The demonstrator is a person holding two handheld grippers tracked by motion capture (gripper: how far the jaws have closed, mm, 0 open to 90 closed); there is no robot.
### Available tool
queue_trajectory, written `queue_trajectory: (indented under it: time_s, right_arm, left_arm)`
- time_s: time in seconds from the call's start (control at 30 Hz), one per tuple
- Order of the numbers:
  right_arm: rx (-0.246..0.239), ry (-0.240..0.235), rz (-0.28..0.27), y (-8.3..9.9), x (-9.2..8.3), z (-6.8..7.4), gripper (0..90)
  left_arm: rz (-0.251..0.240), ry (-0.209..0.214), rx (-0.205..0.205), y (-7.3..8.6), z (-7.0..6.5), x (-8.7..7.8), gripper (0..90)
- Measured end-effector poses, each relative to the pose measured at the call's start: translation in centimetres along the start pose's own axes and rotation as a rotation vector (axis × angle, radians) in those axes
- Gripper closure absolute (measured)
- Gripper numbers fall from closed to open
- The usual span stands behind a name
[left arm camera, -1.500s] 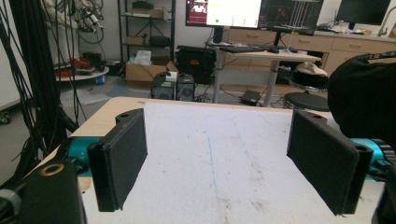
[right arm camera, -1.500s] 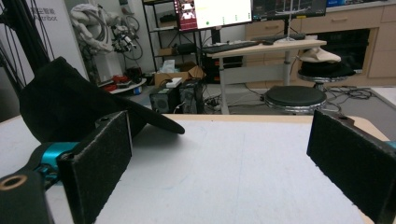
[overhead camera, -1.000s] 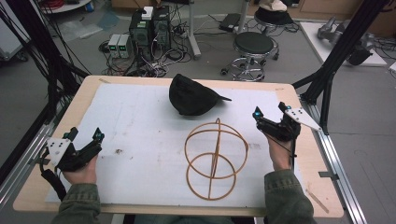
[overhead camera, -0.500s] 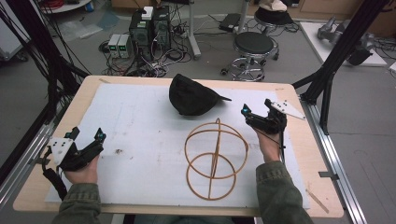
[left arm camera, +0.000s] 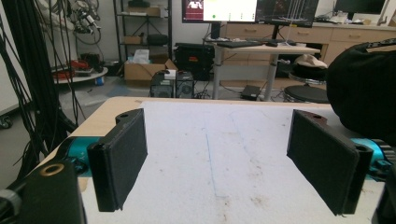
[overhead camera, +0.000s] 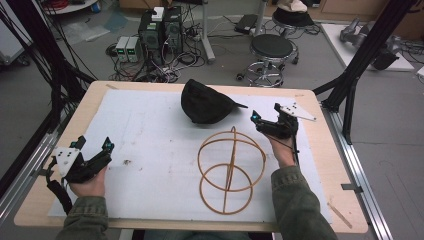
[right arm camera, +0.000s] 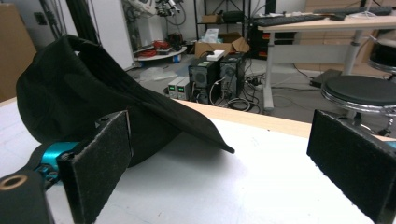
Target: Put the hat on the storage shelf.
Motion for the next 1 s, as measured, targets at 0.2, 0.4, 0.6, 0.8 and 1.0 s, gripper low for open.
queue_trajectory:
  time_s: [0.2, 0.4, 0.6, 0.8, 1.0]
  right_arm:
    - [-0.016, -0.018, 0.012, -0.2, 0.9, 0.1, 5.7]
    - [-0.034, -0.038, 0.058, -0.5, 2.2, 0.1, 5.7]
    - [-0.045, -0.064, 0.079, -0.2, 3.8, 0.3, 5.7]
    - [-0.019, -0.065, 0.089, 0.3, 4.3, -0.1, 5.7]
    - [-0.055, -0.098, 0.107, -0.7, 5.3, 0.5, 5.7]
  left_arm:
    - [0.002, 0.002, 0.001, 0.0, 0.0, 0.0, 20.2]
    - [0.001, 0.008, 0.005, 0.1, -0.1, 0.1, 20.1]
    - [0.003, 0.008, 0.010, 0.1, -0.1, 0.1, 20.1]
    - [0.006, 0.009, 0.012, 0.1, -0.1, 0.2, 20.1]
    - [0.007, 0.011, 0.014, 0.2, -0.2, 0.2, 20.2]
Point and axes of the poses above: each handheld gripper's, and its own axes: x roughly forward along the jaws, y roughly out of its underside, z roughly to its left, the point moved 4 cm from there along x, roughly forward along the jaws, and after that the axes turned 10 degrees about -y, right-handed, at the moved point
